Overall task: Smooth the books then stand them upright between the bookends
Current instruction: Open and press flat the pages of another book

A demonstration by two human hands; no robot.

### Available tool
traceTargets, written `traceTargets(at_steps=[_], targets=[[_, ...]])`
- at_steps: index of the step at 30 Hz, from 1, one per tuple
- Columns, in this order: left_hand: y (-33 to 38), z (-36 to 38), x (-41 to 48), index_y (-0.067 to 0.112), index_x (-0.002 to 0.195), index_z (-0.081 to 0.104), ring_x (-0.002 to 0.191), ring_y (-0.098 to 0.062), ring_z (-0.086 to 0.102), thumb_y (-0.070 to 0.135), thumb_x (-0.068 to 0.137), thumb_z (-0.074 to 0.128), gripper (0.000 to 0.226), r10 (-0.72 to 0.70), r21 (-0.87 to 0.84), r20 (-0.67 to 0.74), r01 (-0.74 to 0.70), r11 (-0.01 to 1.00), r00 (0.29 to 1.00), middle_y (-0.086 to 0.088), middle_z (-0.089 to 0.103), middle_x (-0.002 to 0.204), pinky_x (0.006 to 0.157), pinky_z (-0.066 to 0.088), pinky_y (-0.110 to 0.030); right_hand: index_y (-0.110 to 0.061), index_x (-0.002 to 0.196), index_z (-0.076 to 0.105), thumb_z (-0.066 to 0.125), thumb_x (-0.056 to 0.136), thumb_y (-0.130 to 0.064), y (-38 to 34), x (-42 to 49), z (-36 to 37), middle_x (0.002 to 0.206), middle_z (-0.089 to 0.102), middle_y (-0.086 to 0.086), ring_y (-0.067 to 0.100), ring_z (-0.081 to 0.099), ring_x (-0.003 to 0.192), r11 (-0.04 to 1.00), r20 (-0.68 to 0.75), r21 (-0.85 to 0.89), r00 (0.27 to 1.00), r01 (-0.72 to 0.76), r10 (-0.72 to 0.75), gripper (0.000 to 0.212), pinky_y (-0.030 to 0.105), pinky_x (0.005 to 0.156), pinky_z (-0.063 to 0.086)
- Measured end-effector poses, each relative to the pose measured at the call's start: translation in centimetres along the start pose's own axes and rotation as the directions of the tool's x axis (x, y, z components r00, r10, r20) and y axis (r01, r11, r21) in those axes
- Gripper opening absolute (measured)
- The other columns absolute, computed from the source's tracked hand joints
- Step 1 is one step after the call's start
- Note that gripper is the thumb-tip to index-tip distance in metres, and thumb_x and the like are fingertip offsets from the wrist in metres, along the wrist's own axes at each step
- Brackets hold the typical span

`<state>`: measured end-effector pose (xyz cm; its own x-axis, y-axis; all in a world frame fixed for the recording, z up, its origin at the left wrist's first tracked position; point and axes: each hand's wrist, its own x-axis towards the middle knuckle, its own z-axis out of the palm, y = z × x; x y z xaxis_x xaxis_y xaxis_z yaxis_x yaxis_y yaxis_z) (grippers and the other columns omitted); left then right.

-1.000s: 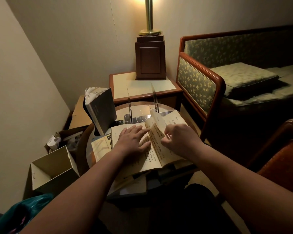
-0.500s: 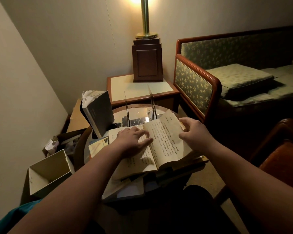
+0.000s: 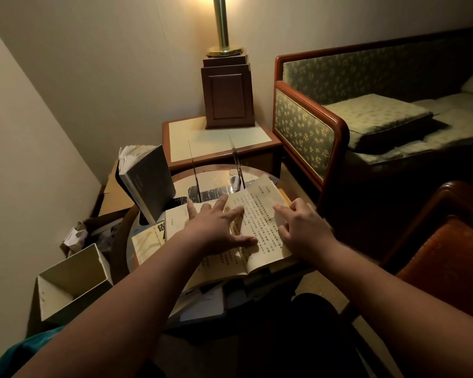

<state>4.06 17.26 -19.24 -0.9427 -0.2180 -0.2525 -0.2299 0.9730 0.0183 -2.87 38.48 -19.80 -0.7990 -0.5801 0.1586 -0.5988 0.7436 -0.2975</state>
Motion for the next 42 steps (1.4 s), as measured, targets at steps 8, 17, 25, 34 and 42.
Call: traceTargets(at_steps=[8, 17, 25, 34, 42], targets=[[0.1, 0.3, 1.0, 0.027, 0.159, 0.001, 0.152, -0.019, -0.010, 0.088, 0.069, 0.049, 0.119, 0.075, -0.140, 0.000, -0.074, 0.987, 0.997, 0.002, -0.010, 0.166, 0.114, -0.014, -0.047, -0.021, 0.157, -0.002, 0.011, 0.100, -0.060, -0.7, 0.0, -0.4, 0.163, -0.020, 0.005, 0.035, -0.024, 0.147, 0.908, 0.297, -0.349, 0.946, 0.233, -0.129, 0.070, 0.068, 0.112, -0.013], [-0.3, 0.7, 1.9, 0.020, 0.157, -0.012, 0.152, -0.020, -0.011, 0.089, 0.072, 0.046, 0.124, 0.090, -0.117, 0.083, -0.080, 0.990, 0.992, 0.001, -0.020, 0.164, 0.119, -0.010, -0.051, -0.019, 0.156, -0.009, -0.002, 0.087, -0.079, -1.4, 2.9, -0.5, 0.164, -0.014, 0.003, 0.022, -0.016, 0.150, 0.874, 0.531, -0.337, 0.837, 0.349, -0.129, 0.092, 0.056, 0.116, -0.018], [-0.4, 1.3, 2.3, 0.023, 0.158, -0.007, 0.152, -0.017, -0.011, 0.082, 0.078, 0.051, 0.114, 0.070, -0.141, 0.066, -0.060, 0.988, 0.995, 0.002, -0.018, 0.164, 0.118, -0.010, -0.050, -0.016, 0.157, -0.005, -0.001, 0.086, -0.076, -3.3, 8.6, 1.9, 0.165, -0.011, 0.005, 0.021, -0.012, 0.151, 0.957, 0.527, -0.171, 0.843, 0.236, -0.113, 0.093, 0.049, 0.121, -0.009], [-0.5, 1.0, 2.1, 0.024, 0.158, -0.009, 0.152, -0.017, -0.011, 0.076, 0.080, 0.055, 0.114, 0.076, -0.154, 0.061, -0.066, 0.986, 0.995, 0.002, -0.017, 0.165, 0.120, -0.008, -0.050, -0.017, 0.157, -0.005, -0.005, 0.088, -0.072, -4.1, 8.0, 2.9, 0.165, -0.011, 0.005, 0.020, -0.014, 0.150, 0.952, 0.422, -0.111, 0.881, 0.284, -0.214, 0.088, 0.046, 0.122, -0.009], [-0.2, 1.5, 1.6, 0.025, 0.158, -0.011, 0.151, -0.015, -0.013, 0.089, 0.073, 0.046, 0.121, 0.123, -0.128, 0.059, -0.114, 0.985, 0.991, 0.007, -0.021, 0.163, 0.120, -0.010, -0.049, -0.026, 0.154, -0.013, -0.009, 0.084, -0.072, -0.7, 2.1, 1.8, 0.151, -0.029, -0.010, 0.008, -0.025, 0.142, 0.944, 0.424, -0.090, 0.870, 0.316, -0.251, 0.083, 0.034, 0.118, -0.015]])
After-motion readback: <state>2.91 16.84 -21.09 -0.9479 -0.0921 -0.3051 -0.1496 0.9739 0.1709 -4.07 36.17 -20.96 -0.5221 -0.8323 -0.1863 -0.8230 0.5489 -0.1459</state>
